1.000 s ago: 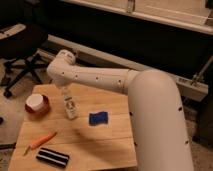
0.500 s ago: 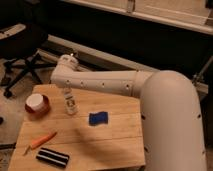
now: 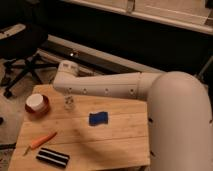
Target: Stand the bottle upright
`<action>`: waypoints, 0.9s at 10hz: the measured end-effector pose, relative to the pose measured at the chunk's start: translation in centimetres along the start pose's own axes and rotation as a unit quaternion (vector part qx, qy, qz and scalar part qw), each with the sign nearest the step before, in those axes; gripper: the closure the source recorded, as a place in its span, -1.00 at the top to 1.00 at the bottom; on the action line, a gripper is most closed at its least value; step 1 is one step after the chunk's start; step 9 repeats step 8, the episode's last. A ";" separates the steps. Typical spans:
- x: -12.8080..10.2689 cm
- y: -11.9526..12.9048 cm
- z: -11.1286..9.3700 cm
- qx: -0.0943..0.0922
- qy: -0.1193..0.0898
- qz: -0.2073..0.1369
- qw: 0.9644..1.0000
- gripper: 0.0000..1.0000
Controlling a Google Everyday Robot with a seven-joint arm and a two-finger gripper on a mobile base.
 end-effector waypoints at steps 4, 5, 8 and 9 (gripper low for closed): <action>-1.0 -0.4 -0.3 -0.001 -0.001 -0.008 1.000 0.57; -1.0 -0.4 -0.3 -0.002 0.000 -0.010 1.000 0.60; -1.2 -0.4 -0.3 -0.001 -0.002 -0.006 1.000 0.60; -1.2 -0.4 -0.3 -0.001 -0.002 -0.006 1.000 0.60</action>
